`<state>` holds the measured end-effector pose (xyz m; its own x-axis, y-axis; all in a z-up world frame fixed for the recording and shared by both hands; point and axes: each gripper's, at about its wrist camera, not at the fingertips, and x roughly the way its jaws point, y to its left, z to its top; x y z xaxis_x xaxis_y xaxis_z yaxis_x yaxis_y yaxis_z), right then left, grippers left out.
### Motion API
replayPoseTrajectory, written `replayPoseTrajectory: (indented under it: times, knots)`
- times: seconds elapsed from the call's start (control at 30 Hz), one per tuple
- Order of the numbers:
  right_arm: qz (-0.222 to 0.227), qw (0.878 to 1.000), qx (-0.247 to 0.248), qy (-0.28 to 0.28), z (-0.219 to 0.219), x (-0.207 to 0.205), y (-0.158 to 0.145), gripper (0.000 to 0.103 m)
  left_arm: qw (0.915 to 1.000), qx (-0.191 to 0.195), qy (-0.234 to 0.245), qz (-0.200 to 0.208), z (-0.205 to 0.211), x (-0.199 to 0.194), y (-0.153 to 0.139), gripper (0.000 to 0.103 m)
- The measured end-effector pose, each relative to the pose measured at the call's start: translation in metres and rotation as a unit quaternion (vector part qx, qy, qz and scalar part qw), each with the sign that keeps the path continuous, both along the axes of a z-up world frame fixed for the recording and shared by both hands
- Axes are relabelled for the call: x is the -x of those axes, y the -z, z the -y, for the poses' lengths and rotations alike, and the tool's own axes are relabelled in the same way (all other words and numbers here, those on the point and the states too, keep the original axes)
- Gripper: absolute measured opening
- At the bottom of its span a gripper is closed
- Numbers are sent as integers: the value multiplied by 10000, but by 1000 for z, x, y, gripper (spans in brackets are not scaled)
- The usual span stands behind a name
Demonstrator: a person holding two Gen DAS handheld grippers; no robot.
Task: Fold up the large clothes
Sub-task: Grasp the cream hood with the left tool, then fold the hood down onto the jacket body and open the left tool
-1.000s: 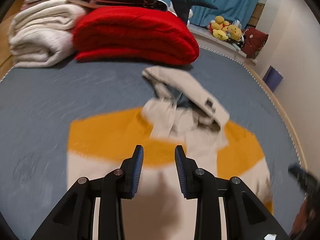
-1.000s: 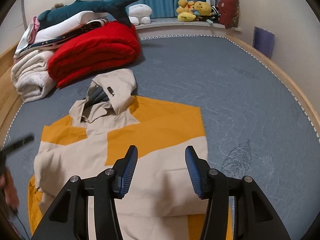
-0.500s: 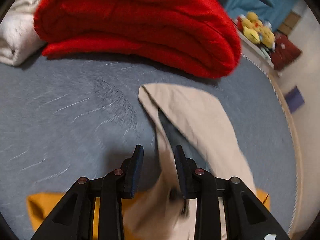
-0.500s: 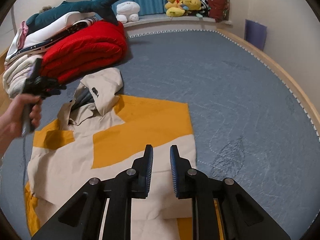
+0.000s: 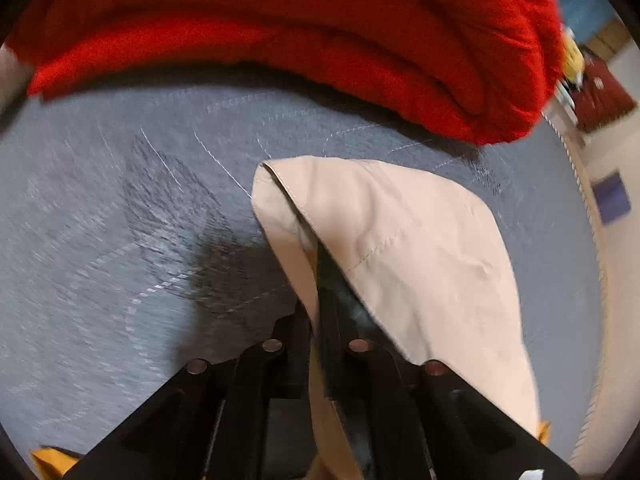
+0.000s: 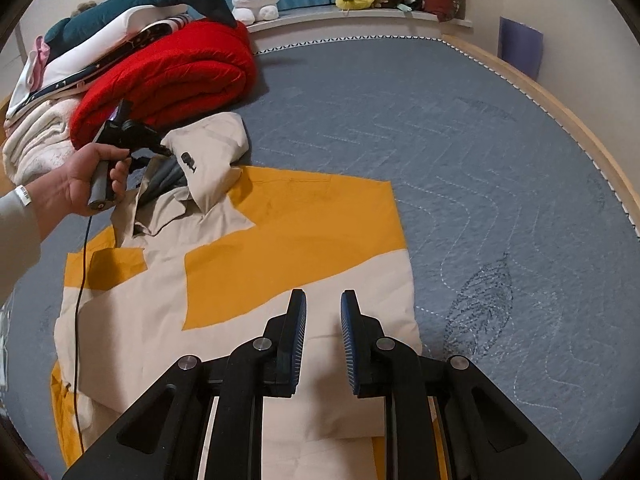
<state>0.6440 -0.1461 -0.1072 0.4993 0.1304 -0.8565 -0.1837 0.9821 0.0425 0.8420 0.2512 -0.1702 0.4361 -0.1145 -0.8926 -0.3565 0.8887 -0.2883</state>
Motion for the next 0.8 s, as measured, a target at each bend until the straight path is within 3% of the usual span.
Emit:
replayPoseTrajectory:
  times: [0.1,0.2,0.27,0.33,0.43,0.5,0.6,0.67,0.8]
  knots:
    - [-69,9999,-40,63,3,-3,2,19,9984,-196,331,408,9,31,-31,0]
    - [15,9999,-102,47,5,-2,-7,19,9896,-472,859,1056,36,88,-87,0]
    - [120,9998,-152,-18,5,0,-17,19,9795,-677,1196,1472,60,138,-121,0]
    - [248,9994,-246,-23,7,2,-28,19,9620,-897,1648,1986,93,209,-155,0]
    - [341,9981,-511,96,11,5,-38,19,9452,-1039,2075,2299,133,308,-173,1]
    - [317,9972,-664,142,11,6,-41,19,9475,-1017,2174,2113,153,354,-162,1]
    - [300,9949,-952,149,10,13,-45,20,9624,-679,2149,1519,171,424,-123,2]
    - [320,9939,-1054,48,6,20,-49,20,9703,-542,1975,1290,170,452,-107,2]
    - [331,9930,-1127,-134,-1,35,-49,21,9773,-443,1210,1681,142,465,-119,4]
